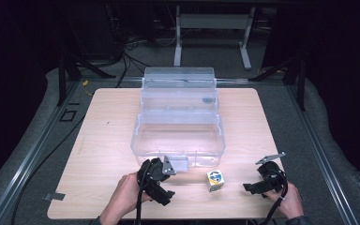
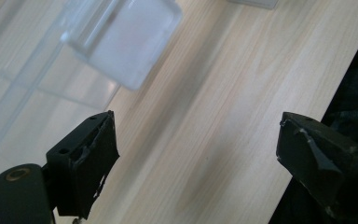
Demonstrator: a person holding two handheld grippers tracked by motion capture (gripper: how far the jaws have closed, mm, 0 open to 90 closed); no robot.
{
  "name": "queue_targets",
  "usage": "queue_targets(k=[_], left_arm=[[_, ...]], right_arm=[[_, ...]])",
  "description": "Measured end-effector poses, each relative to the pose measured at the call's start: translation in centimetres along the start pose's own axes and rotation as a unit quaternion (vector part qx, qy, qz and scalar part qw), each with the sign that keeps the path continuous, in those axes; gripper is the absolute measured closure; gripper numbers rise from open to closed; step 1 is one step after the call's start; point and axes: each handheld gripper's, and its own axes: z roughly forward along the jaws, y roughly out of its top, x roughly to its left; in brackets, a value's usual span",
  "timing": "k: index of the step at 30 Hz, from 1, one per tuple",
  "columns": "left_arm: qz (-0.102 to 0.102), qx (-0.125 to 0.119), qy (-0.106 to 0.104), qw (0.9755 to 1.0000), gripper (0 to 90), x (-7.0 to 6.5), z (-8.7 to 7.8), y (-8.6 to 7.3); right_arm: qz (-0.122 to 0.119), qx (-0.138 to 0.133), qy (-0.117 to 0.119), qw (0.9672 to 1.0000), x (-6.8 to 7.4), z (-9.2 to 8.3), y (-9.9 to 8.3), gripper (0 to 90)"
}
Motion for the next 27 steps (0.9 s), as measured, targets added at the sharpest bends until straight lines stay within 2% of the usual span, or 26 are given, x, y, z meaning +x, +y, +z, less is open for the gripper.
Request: queue_targets(k=[2, 4, 5, 6, 7, 9, 10, 11, 13, 14, 15, 16, 17, 18, 20, 21, 22, 23, 24, 25, 26, 27], left_arm=[[-0.008, 0.006, -0.002, 0.9999, 12.8, 0.1, 0.0, -0.9], [-0.028, 0.01, 0.003, 0.9995, 12.8, 0.5, 0.0, -2.3], [-0.028, 0.01, 0.003, 0.9995, 12.8, 0.5, 0.0, -2.3], [-0.042, 0.008, 0.007, 0.999, 12.7, 0.9, -0.3, -3.3], [-0.042, 0.008, 0.007, 0.999, 12.6, 0.9, -0.3, -3.3], [-0.059, 0.004, 0.007, 0.9982, 12.6, 1.5, -0.6, -4.2], [-0.075, -0.003, 0.011, 0.9971, 12.8, 2.0, -0.9, -5.1], [-0.075, -0.003, 0.011, 0.9971, 12.8, 2.0, -0.9, -5.1], [-0.092, -0.009, 0.015, 0.9956, 12.9, 2.5, -0.9, -6.0], [-0.111, -0.014, 0.027, 0.9933, 12.8, 3.0, -0.7, -7.0], [-0.111, -0.014, 0.027, 0.9933, 12.8, 3.0, -0.7, -7.0], [-0.124, -0.012, 0.048, 0.991, 12.8, 3.5, -0.4, -8.0], [-0.124, -0.012, 0.048, 0.991, 12.9, 3.5, -0.4, -8.0], [-0.13, -0.013, 0.062, 0.9896, 12.9, 3.8, -0.2, -8.5], [-0.15, -0.009, 0.087, 0.9849, 12.9, 4.9, 0.2, -9.4], [-0.15, -0.009, 0.087, 0.9849, 12.9, 4.9, 0.2, -9.4], [-0.161, -0.01, 0.097, 0.982, 12.9, 5.6, 0.4, -10.0], [-0.161, -0.01, 0.097, 0.982, 12.8, 5.6, 0.4, -10.0], [-0.174, -0.021, 0.103, 0.9792, 12.8, 6.1, 0.4, -10.5], [-0.174, -0.021, 0.103, 0.9792, 12.8, 6.1, 0.4, -10.5], [-0.178, -0.029, 0.107, 0.9778, 12.7, 6.4, 0.6, -11.0], [-0.179, -0.027, 0.109, 0.9774, 12.7, 6.6, 0.8, -11.2]], right_arm=[[0.002, 0.0, 0.0, 1.0, 0.1, -0.1, 0.0, 6.4], [0.001, 0.003, 0.0, 1.0, 0.1, -0.1, 0.0, 6.0], [0.001, 0.003, 0.0, 1.0, 0.1, -0.1, 0.0, 6.0], [0.0, 0.003, 0.001, 1.0, 0.3, -0.2, 0.1, 5.8], [0.0, 0.003, 0.001, 1.0, 0.3, -0.2, 0.1, 5.8], [-0.002, 0.003, 0.007, 1.0, 0.4, -0.1, 0.1, 5.5], [-0.001, 0.007, 0.0, 1.0, 0.5, -0.2, 0.1, 5.5], [-0.001, 0.007, 0.0, 1.0, 0.5, -0.2, 0.1, 5.5], [0.001, 0.008, 0.0, 1.0, 0.6, -0.3, 0.0, 5.4], [0.001, 0.007, 0.003, 1.0, 0.6, -0.4, 0.0, 5.3], [0.001, 0.007, 0.003, 1.0, 0.6, -0.4, 0.0, 5.3], [0.003, 0.003, 0.011, 0.9999, 0.6, -0.6, 0.1, 5.2], [0.003, 0.003, 0.011, 0.9999, 0.6, -0.6, 0.1, 5.2], [0.003, 0.006, 0.004, 1.0, 0.8, -0.7, 0.2, 5.0], [0.004, -0.004, 0.011, 0.9999, 1.0, -0.9, 0.4, 4.5], [0.004, -0.004, 0.011, 0.9999, 1.0, -0.9, 0.4, 4.5], [0.005, 0.002, 0.008, 1.0, 1.1, -1.0, 0.7, 3.3], [0.007, 0.002, 0.009, 0.9999, 1.1, -1.1, 0.8, 3.2], [0.01, 0.002, 0.013, 0.9999, 1.1, -1.2, 1.0, 2.8], [0.011, 0.009, 0.011, 0.9998, 1.1, -1.3, 1.1, 1.4], [0.012, 0.02, 0.013, 0.9996, 1.2, -1.4, 1.2, 0.2], [0.013, 0.028, 0.021, 0.9993, 1.2, -1.4, 1.3, 0.1]])
